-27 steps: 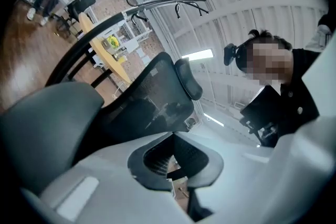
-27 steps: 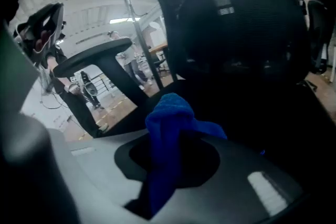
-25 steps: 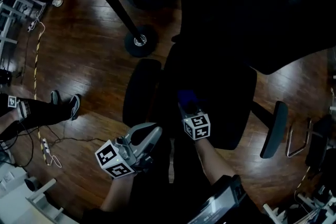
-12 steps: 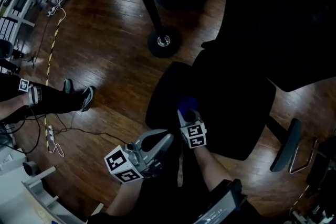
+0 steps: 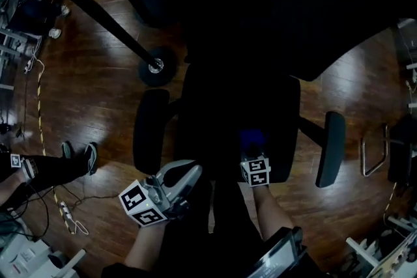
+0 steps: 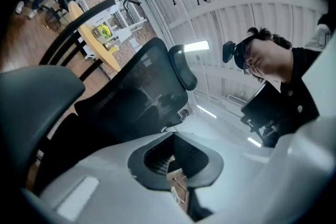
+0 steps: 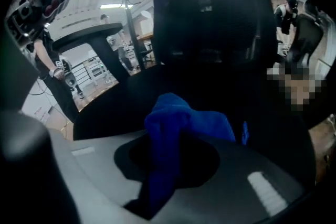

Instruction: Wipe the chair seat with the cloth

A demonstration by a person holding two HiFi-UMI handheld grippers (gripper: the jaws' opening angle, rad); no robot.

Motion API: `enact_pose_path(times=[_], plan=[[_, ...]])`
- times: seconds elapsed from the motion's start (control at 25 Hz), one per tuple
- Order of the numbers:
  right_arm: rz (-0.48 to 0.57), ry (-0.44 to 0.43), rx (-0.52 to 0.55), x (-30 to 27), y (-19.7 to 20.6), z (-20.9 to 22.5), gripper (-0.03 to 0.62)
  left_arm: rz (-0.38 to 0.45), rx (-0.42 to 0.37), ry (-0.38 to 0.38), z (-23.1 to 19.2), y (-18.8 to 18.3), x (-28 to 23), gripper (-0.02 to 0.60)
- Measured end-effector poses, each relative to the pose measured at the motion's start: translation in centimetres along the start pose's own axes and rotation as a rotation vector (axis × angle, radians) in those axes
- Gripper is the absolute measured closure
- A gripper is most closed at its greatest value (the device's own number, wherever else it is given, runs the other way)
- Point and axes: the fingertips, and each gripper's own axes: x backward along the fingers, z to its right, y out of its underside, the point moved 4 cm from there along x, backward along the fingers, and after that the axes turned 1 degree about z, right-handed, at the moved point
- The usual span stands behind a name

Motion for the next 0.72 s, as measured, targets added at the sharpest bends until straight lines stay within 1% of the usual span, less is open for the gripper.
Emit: enact_pose_path(times=[0.08,0.16,0.28,0.36,0.48,0.6,0.64,0.72], plan=[[-0.007,0.078,-0.032,2.2,0.9,4.1,0.534,-0.032,0.002,0.036,0.3,0.7,-2.1,0.579],[-0.003,0.144,-0.068,4.6,1.7,7.3,0.534,-0.053,0.007,0.07,0.9,1.3,-3.6,0.58],[0.014,0.237,-0.141,7.4,2.7,10.5,0.534,-0.088,0.011,0.11,1.6,1.7,-5.2,0.58],[0.027,0.274,-0.178,7.9,2.7,11.9,0.534,-0.104,0.01,0.122,1.8,1.8,-5.9,0.579],[0.028,0.293,-0.169,8.2,2.4,12.4,0.534,-0.109,0.004,0.121,2.0,1.7,-6.1,0.579],[0.035,0.289,-0.166,8.6,2.1,12.4,0.534,-0.096,-0.001,0.109,2.0,1.3,-5.4,0.58],[0.04,0.271,-0.164,8.6,1.8,11.9,0.534,-0.087,-0.002,0.1,1.8,1.1,-5.1,0.58],[0.046,0.198,-0.148,7.7,1.3,9.5,0.534,-0.06,-0.002,0.073,1.5,0.6,-4.3,0.579]])
